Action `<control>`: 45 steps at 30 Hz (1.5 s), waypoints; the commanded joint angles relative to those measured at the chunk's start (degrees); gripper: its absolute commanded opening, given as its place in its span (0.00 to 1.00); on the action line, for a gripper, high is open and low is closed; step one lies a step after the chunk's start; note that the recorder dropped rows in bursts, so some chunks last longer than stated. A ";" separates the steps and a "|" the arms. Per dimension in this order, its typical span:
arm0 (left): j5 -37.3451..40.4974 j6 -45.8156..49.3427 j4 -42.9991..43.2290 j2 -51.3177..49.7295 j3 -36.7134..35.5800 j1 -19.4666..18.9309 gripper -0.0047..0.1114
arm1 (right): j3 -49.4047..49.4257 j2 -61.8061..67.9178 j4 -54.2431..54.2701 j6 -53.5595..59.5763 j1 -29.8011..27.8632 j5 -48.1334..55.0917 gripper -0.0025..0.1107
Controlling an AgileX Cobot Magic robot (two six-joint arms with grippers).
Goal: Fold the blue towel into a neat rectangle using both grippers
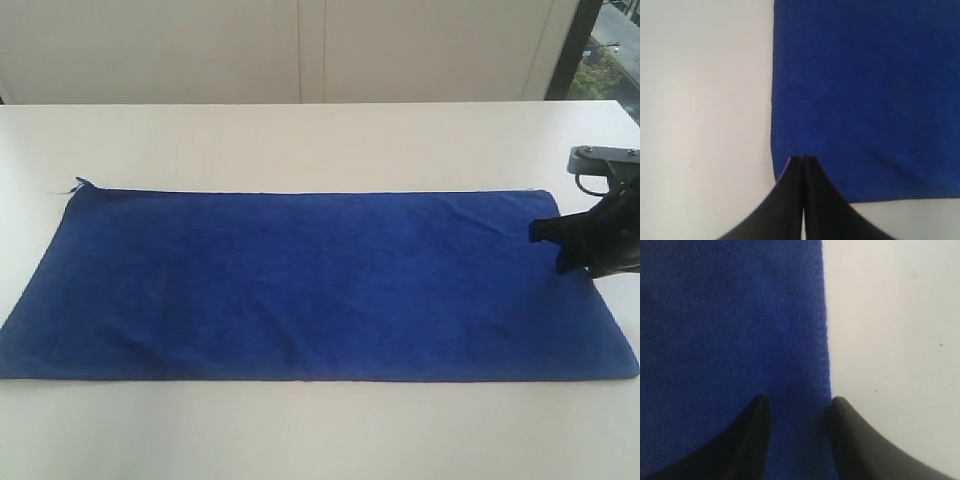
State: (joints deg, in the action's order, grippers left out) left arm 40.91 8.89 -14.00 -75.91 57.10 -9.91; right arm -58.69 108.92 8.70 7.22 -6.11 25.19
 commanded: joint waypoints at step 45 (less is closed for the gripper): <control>-6.39 0.16 -0.79 0.65 -0.34 -0.21 0.04 | -9.23 1.28 -8.70 0.07 -13.60 10.26 0.02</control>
State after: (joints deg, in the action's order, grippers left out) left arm 34.29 9.01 -14.00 -75.91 57.10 -9.91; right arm -66.51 110.39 0.00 7.66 -19.36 33.82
